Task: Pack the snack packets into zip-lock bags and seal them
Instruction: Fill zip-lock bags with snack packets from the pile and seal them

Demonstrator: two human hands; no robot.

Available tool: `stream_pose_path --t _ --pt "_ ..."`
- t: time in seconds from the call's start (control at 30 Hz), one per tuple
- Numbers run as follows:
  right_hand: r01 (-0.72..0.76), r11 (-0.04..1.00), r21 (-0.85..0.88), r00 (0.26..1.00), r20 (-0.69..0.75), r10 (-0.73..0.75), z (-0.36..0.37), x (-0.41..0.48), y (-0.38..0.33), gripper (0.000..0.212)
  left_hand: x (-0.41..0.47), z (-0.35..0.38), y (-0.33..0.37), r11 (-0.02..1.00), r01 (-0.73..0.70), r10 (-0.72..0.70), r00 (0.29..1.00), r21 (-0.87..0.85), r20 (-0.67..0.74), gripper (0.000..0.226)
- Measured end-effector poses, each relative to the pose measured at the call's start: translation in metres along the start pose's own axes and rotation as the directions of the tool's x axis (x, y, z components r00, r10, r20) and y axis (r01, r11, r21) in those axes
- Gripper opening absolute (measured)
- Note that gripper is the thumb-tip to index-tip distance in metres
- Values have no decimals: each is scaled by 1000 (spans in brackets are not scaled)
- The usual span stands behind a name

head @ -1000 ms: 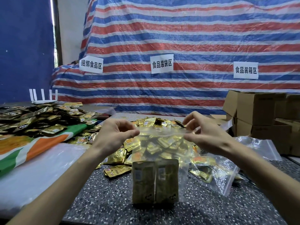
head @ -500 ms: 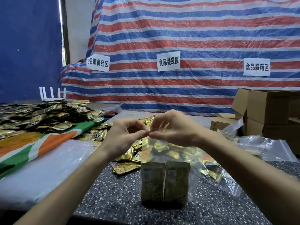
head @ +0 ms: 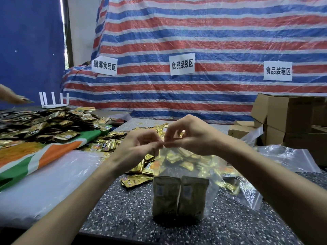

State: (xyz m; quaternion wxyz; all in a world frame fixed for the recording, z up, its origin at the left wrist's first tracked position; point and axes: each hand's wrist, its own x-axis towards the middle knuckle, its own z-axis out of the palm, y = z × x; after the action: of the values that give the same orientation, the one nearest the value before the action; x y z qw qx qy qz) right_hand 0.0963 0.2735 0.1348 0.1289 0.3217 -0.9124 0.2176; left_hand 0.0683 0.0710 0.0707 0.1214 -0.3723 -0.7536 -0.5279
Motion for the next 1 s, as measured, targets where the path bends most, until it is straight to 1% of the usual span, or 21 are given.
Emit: stream_pose_path --t 0.07,0.17,0.33,0.5,0.6,0.73,0.93,1.0 --pt "-2 1000 23 1000 -24 3 -1 -3 4 4 1 4 1 1000 -25 24 998 -12 -64 13" --pt "-15 999 51 999 -45 17 -5 -11 13 9 1 10 -1 998 -59 56 987 -14 -152 12" --pt "-80 996 38 996 -34 81 -14 -26 26 5 -2 16 -7 996 -78 68 968 -32 -243 12" --pt "-139 989 59 989 -48 142 -22 -42 39 5 0 16 -10 997 -71 59 967 -40 -249 13" --pt "-159 985 73 985 -51 163 -25 -51 47 7 1 15 -12 997 -76 66 969 -34 -237 12" --pt "-172 983 60 983 -60 175 -31 -63 56 11 3 15 -14 997 -72 68 974 -13 -218 17" --pt "-188 977 97 975 -99 198 -40 -81 75 3 2 11 -15 998 -65 62 978 -13 -200 12" --pt "-192 974 124 973 -107 205 -41 -86 81 6 3 12 -16 998 -56 54 978 -7 -199 13"
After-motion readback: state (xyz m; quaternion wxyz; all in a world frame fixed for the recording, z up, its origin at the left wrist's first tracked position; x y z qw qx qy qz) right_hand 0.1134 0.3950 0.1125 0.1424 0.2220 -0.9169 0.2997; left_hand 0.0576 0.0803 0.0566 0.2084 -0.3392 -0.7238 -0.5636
